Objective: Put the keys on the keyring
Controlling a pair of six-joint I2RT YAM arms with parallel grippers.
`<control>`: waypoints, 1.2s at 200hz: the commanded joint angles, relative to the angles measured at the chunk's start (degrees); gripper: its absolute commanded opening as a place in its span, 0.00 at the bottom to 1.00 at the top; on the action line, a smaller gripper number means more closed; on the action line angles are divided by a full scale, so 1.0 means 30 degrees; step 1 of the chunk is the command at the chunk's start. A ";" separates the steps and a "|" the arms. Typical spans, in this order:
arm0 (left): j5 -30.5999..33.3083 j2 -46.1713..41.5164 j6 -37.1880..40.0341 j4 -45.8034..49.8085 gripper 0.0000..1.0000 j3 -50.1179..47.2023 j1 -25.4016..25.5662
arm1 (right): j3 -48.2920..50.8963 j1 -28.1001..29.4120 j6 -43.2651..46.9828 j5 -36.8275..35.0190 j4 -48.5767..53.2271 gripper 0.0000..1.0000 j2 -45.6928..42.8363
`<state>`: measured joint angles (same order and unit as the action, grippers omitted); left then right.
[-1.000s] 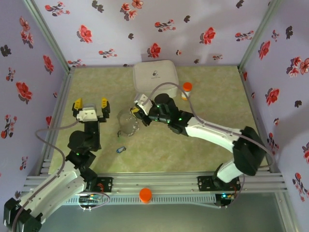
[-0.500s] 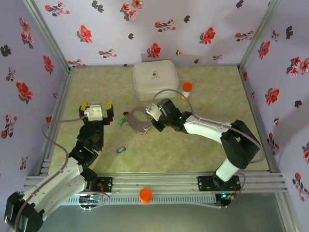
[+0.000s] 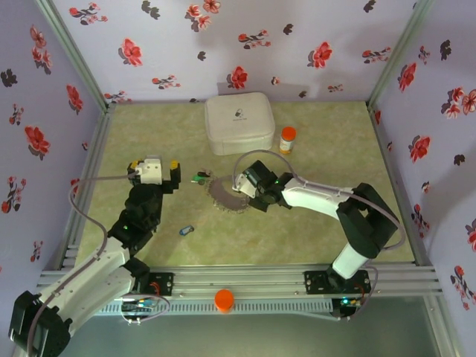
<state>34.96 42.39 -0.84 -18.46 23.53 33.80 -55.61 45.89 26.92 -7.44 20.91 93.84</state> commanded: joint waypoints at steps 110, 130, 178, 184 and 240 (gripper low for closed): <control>-0.3841 0.2558 -0.3436 0.5090 1.00 0.3713 -0.1130 | 0.0225 -0.1271 -0.1438 0.0917 0.0748 0.37 -0.2353; -0.5260 0.3455 -0.3743 0.5117 0.99 0.4120 -0.1131 | 0.0812 -0.1544 -0.3680 0.2359 -0.0439 0.37 -0.3524; -0.6995 0.5817 -0.5821 0.4024 0.93 0.4409 -0.0281 | 0.2133 -0.1361 -1.0520 0.6175 -0.2644 0.31 -0.5419; -0.7045 0.6144 -0.6329 0.3917 0.92 0.4476 -0.0042 | 0.2308 -0.1208 -1.0978 0.6316 -0.2784 0.32 -0.5686; -0.7086 0.9732 -1.1552 0.8718 0.86 0.7067 0.2322 | 0.2045 -0.1093 -1.7172 0.4341 -0.0965 0.28 -0.5714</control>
<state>13.82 68.49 -25.08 -2.00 39.99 39.64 -48.80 42.44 -11.68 7.68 15.07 75.55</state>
